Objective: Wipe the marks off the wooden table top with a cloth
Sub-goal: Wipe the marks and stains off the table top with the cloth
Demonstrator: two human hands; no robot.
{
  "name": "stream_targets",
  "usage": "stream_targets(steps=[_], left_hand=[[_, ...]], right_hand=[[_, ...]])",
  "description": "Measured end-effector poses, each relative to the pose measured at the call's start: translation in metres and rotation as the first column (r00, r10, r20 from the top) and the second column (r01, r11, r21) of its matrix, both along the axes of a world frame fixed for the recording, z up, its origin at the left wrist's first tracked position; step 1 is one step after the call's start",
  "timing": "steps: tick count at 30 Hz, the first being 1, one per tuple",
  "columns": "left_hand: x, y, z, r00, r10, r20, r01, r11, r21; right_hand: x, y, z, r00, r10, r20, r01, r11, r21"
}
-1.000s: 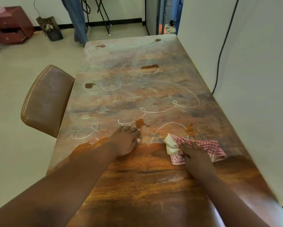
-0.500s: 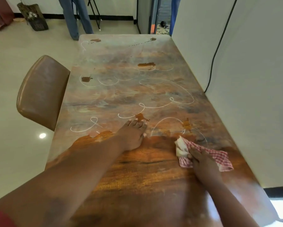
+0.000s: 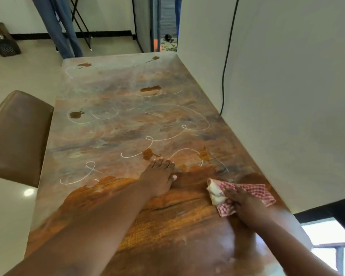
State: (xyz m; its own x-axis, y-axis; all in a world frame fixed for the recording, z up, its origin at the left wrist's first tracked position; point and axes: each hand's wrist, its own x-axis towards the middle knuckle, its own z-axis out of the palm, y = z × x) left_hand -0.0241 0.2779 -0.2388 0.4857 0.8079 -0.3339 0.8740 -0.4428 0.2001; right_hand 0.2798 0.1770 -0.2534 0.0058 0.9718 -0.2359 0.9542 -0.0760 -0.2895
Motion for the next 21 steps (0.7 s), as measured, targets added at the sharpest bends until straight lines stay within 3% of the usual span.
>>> stream_targets(steps=[4,8,11,12,14,17,19,21], left_hand=[[0.023,0.010,-0.005,0.999,0.036,-0.038,-0.037,0.999,-0.004],[0.052,0.021,-0.006,0.996,0.059,-0.066,-0.058,0.998,0.031],[0.071,0.035,-0.004,0.993,0.062,-0.099,-0.058,0.997,0.043],[0.074,0.038,-0.003,0.992,0.069,-0.109,-0.065,0.997,0.034],[0.083,0.045,-0.004,0.988,0.095,-0.119,-0.093,0.995,0.028],[0.095,0.044,-0.007,0.985,0.129,-0.116,-0.125,0.991,0.037],[0.102,0.040,-0.009,0.983,0.154,-0.104,-0.150,0.988,0.044],[0.106,0.038,-0.009,0.986,0.141,-0.092,-0.137,0.989,0.049]], right_hand=[[-0.017,0.053,0.001,0.997,-0.050,0.064,0.046,0.997,0.056],[-0.037,0.057,-0.003,0.973,0.231,0.025,-0.232,0.968,0.093],[0.005,0.039,-0.006,0.918,0.391,-0.063,-0.390,0.920,0.030],[0.021,0.037,-0.005,0.932,0.356,-0.072,-0.353,0.934,0.048],[0.043,0.054,0.000,0.991,0.108,-0.073,-0.100,0.989,0.105],[0.029,0.103,0.007,0.987,-0.114,0.112,0.104,0.991,0.089],[0.009,0.117,0.011,0.994,-0.037,0.105,0.031,0.998,0.059],[0.006,0.101,-0.001,0.987,0.150,0.055,-0.153,0.986,0.063]])
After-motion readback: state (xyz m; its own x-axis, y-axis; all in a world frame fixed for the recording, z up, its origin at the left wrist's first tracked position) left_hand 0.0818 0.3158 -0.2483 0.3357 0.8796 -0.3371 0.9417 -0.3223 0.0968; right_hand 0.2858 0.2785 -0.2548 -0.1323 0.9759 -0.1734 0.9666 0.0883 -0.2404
